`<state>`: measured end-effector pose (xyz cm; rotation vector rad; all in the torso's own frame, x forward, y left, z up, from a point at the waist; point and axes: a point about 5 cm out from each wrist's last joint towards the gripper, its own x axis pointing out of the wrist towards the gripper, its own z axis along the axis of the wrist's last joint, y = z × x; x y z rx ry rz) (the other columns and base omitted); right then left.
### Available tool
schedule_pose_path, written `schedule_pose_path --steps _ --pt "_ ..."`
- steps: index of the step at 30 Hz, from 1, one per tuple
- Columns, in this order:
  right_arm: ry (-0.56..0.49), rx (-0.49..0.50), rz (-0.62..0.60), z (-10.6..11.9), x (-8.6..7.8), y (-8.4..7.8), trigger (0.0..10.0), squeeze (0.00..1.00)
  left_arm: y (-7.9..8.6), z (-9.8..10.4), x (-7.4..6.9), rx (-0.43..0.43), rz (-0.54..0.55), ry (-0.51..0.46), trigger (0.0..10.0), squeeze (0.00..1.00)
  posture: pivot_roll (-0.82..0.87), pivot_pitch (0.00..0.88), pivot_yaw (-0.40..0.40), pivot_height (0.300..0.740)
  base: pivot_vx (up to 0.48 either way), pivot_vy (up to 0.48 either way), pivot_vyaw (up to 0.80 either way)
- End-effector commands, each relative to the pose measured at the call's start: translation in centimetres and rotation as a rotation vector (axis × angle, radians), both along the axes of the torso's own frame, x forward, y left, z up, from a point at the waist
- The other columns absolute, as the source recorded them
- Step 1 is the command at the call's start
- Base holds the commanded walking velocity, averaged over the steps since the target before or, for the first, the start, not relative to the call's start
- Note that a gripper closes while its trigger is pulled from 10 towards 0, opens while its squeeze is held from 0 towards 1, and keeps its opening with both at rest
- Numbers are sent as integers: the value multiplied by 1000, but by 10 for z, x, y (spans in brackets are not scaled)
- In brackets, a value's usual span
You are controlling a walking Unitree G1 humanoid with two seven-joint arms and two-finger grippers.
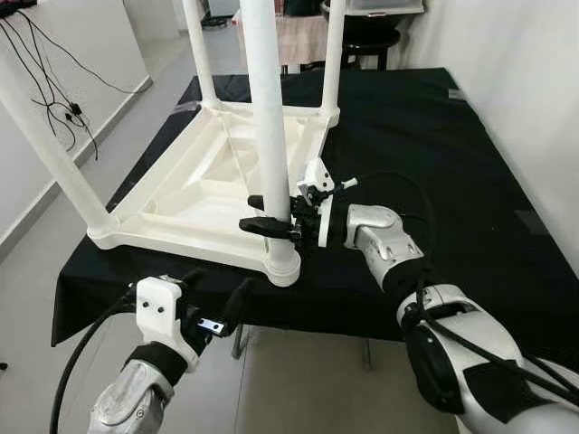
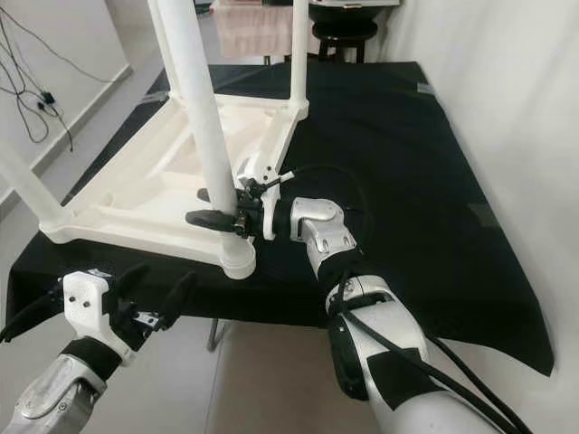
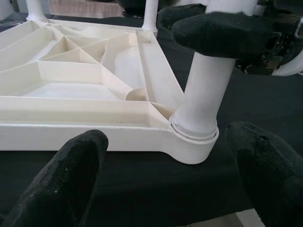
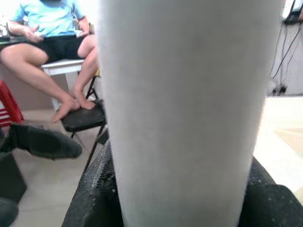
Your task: Building children table
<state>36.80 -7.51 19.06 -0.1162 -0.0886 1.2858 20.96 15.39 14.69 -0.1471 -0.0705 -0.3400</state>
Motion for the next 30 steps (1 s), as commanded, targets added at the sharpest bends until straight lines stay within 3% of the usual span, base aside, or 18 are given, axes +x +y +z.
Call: schedule_pose_path --steps 1,3,4,5,6,7,8,10,12,16,17,20,21,24,26,27,28,30 --pt "35 -84 -35 -20 -7 0 0 0 1 -1 -3 0 -3 9 10000 0 44 72 22 740 0 0 0" --pt "64 -117 -89 -29 -10 2 0 0 2 -1 -3 1 -3 10 10000 0 43 72 20 740 0 0 0" --pt "129 -143 -198 -60 -37 32 0 0 3 0 -3 2 -3 9 10000 0 32 77 30 740 0 0 0" --pt "163 -142 -293 -73 -60 51 0 0 5 1 -3 2 -2 8 10000 0 32 77 30 740 0 0 0" --pt "205 -104 -396 -78 -71 61 0 0 5 0 -2 3 -2 9 10000 0 40 85 52 740 0 0 0" --pt "178 -109 -489 -78 -69 63 0 0 5 0 -1 6 -2 10 10000 0 40 85 52 740 0 0 0" --pt "178 -109 -489 -78 -69 63 0 0 5 0 -1 6 -2 10 10000 0 40 85 52 740 0 0 0" --pt "170 -86 -609 -72 -40 56 0 0 6 -3 0 17 0 17 10000 0 38 46 57 740 0 0 0" --pt "130 -98 -609 -66 -26 58 0 0 6 -4 0 10 -9 23 10000 0 44 52 49 740 0 0 0" --pt "97 -130 -589 -63 -21 63 0 0 4 -5 1 6 -15 24 10000 0 40 36 39 740 0 0 0" --pt "93 -123 -594 -59 -18 61 10000 0 5 -5 1 7 -5 21 10000 0 48 31 35 740 0 0 0" --pt "92 -115 -595 -54 -20 61 10000 0 5 -5 1 7 2 19 10000 0 51 27 34 740 0 0 0" --pt "110 -46 -462 -42 -27 65 10000 1000 5 -5 1 9 10 16 10000 0 52 31 32 740 0 0 0" --pt "104 -19 -401 -37 -28 65 10000 1000 5 -5 2 8 8 16 10000 0 47 29 33 740 0 0 0" --pt "79 -4 -225 -33 -28 60 10000 996 5 -5 2 7 2 16 10000 0 47 30 34 740 0 0 0" --pt "60 -24 -123 -33 -29 55 10000 98 4 -5 2 6 1 15 10000 0 44 31 34 740 0 0 0" --pt "60 -24 -123 -33 -29 55 10000 98 4 -5 2 6 1 15 10000 0 44 31 34 740 0 0 0" --pt "48 -53 -58 -35 -29 50 10000 0 4 -5 2 6 0 15 10000 0 44 31 34 740 0 0 0"
